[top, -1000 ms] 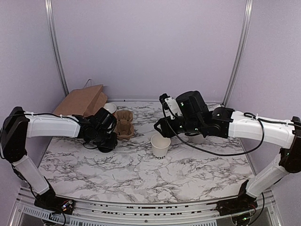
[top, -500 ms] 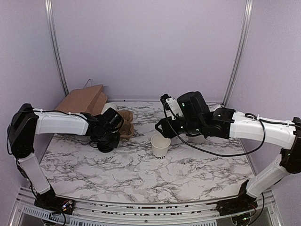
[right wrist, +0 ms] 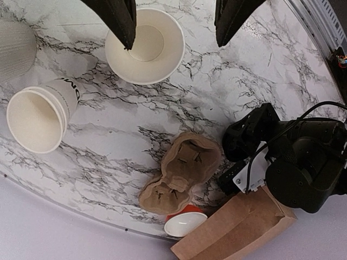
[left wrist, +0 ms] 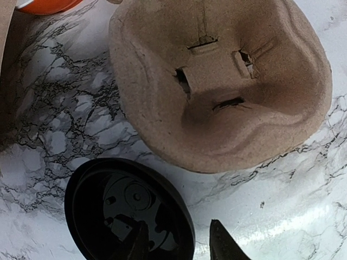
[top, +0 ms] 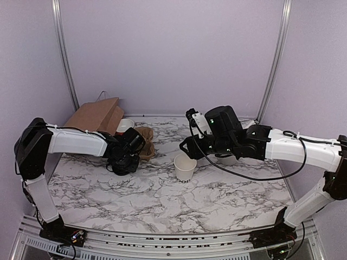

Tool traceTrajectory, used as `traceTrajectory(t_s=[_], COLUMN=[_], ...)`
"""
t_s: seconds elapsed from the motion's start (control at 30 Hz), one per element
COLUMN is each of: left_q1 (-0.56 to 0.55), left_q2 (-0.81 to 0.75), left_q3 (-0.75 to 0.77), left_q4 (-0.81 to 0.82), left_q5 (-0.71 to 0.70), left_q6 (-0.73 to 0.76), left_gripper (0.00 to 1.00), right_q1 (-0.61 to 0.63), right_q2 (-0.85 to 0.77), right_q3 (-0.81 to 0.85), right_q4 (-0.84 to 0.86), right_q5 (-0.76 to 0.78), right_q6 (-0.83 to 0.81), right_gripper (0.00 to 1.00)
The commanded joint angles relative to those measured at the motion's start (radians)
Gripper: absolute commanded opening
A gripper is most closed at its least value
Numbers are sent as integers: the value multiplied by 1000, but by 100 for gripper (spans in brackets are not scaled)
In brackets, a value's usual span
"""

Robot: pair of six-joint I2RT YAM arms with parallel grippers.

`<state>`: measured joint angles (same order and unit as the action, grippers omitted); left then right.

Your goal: Pack the takeout coffee

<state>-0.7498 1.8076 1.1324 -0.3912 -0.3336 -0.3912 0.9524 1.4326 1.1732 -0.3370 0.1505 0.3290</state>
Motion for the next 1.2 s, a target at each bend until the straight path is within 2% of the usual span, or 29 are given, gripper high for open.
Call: traceTrajectory(t_s=[0.0, 0.33, 0.53, 0.9, 1.17], left_q1=[-5, -8, -8, 12, 143], left_q2=[16, 20, 8, -88, -174], left_q3=[30, 26, 26, 11, -78], left_q4=[-29, -24, -26, -37, -52], left_q5=[-42, -61, -65, -74, -29], left_q6=[15, 21, 23, -20, -88], left_gripper=[36, 20, 15, 14, 21], right_q1=[-11, -10, -10, -10, -11], right_q2=[-31, -29, -28, -27, -14], right_q3=[2, 4, 6, 13, 14], right_q4=[12, 14, 12, 6, 13], right_q5=[18, 15, 13, 17, 2], right_q6=[7, 8, 8, 6, 5], right_gripper=[48, 49, 48, 48, 49])
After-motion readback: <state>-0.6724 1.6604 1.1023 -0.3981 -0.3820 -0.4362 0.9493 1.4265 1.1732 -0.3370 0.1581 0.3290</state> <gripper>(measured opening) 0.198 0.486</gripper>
